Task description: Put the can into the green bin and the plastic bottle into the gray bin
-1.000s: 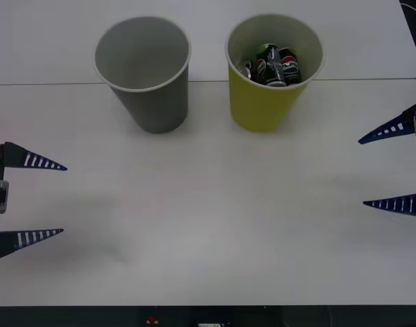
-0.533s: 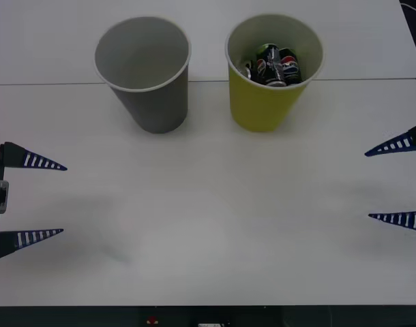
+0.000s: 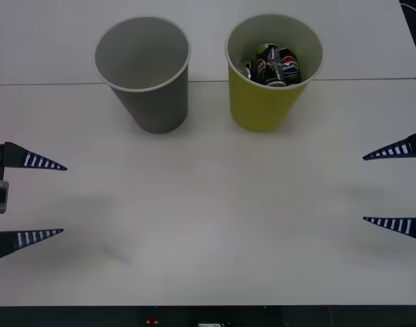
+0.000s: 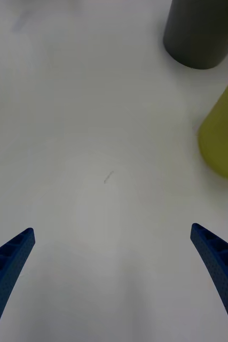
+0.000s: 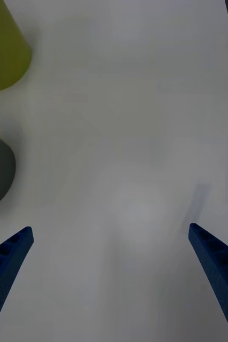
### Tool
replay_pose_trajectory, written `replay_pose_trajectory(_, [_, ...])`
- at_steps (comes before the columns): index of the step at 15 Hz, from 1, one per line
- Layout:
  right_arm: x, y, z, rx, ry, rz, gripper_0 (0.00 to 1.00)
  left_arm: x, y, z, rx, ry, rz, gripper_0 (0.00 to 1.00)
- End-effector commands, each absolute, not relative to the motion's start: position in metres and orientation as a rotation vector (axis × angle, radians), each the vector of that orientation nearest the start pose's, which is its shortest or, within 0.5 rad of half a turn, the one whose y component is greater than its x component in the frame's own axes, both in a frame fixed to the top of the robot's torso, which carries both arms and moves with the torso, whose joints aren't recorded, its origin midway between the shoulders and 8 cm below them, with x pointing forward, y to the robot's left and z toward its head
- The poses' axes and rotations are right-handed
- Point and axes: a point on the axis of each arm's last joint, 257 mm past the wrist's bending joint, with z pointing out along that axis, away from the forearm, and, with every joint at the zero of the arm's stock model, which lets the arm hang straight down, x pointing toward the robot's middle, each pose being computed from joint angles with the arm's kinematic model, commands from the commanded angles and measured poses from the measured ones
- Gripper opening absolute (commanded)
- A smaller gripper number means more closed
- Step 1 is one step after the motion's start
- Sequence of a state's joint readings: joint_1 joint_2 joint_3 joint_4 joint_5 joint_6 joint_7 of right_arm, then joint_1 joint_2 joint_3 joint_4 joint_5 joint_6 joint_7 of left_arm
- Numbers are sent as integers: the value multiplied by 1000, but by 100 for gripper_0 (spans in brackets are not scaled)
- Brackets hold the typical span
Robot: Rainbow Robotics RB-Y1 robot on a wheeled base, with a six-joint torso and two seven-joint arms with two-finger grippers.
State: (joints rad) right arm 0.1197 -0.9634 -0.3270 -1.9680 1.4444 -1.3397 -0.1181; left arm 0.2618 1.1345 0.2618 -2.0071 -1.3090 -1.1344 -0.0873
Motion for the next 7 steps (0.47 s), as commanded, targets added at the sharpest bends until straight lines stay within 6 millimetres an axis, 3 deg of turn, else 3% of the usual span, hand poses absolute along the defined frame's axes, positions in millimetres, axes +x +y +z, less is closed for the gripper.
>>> replay_pose_trajectory(1, [356,-287,-159,-1653,1577,191,100,341,286,-167,1762,1444,-118,100])
replay_pose_trajectory(7, [356,-292,-161,-1659,1606,182,100,341,286,-167,1762,1444,-118,100])
